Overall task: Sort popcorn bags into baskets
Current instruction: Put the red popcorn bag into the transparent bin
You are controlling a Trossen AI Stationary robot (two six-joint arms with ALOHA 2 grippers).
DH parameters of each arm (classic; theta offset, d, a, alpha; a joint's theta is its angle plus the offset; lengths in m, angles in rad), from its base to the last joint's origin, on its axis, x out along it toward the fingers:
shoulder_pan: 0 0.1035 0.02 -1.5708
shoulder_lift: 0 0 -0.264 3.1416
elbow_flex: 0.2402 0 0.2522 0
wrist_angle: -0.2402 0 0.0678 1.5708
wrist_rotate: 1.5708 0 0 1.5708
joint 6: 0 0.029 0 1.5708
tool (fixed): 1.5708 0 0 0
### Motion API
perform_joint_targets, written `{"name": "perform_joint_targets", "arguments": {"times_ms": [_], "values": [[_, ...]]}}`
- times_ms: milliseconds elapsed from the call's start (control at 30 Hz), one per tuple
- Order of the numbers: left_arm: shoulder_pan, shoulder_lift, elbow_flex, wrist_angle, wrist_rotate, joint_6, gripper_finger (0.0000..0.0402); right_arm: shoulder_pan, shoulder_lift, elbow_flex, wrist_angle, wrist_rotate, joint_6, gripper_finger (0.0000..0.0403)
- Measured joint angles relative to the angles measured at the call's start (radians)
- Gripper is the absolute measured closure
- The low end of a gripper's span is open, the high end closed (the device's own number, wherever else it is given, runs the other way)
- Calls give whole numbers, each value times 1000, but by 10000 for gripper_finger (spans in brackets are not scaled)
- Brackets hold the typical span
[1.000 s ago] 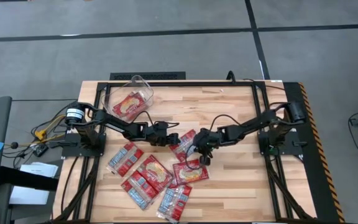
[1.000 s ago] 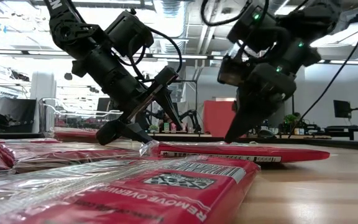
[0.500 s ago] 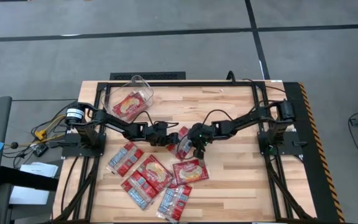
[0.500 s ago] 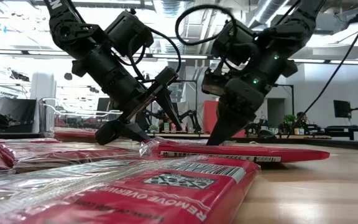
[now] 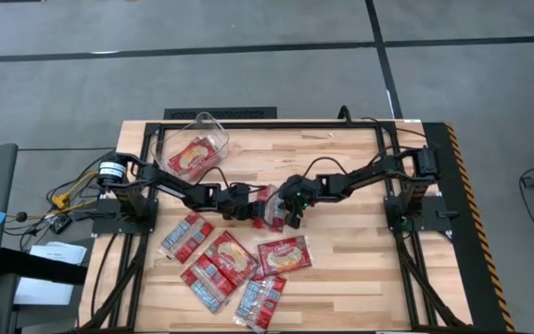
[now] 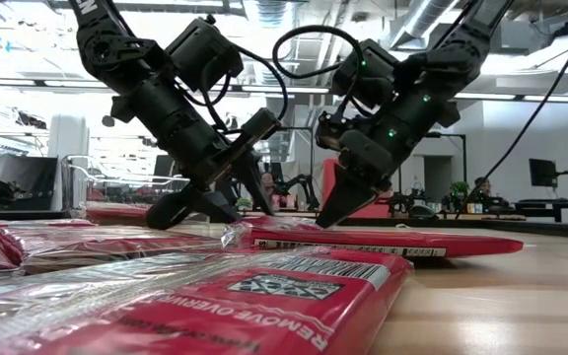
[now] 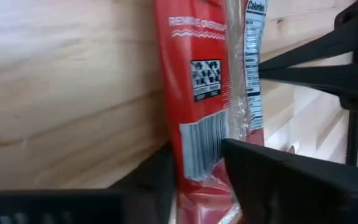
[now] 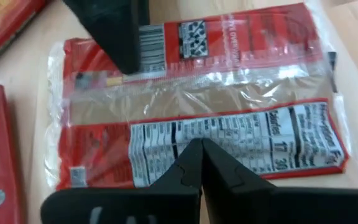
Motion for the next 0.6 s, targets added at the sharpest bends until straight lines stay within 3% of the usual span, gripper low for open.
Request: {"name": "perform_joint_targets", "arguments": {"times_ms": [133,200,267,400,600], "values": [[1,0,0,10,-14,26,372,5,0,0,-5,-1,0,372],[1,0,1,13,-17,19,389,6,-17,0,-23,-2,1,369],[4,0,1,14,-12,-9,390,4,-59,-1,-39,-8,-1,368],[19,-3,1,48,93,-9,396,-10,-210,0,-147,-6,-27,374],[47,-96,34,2,165,24,399,-46,-485,1,-326,48,-60,383]]}}
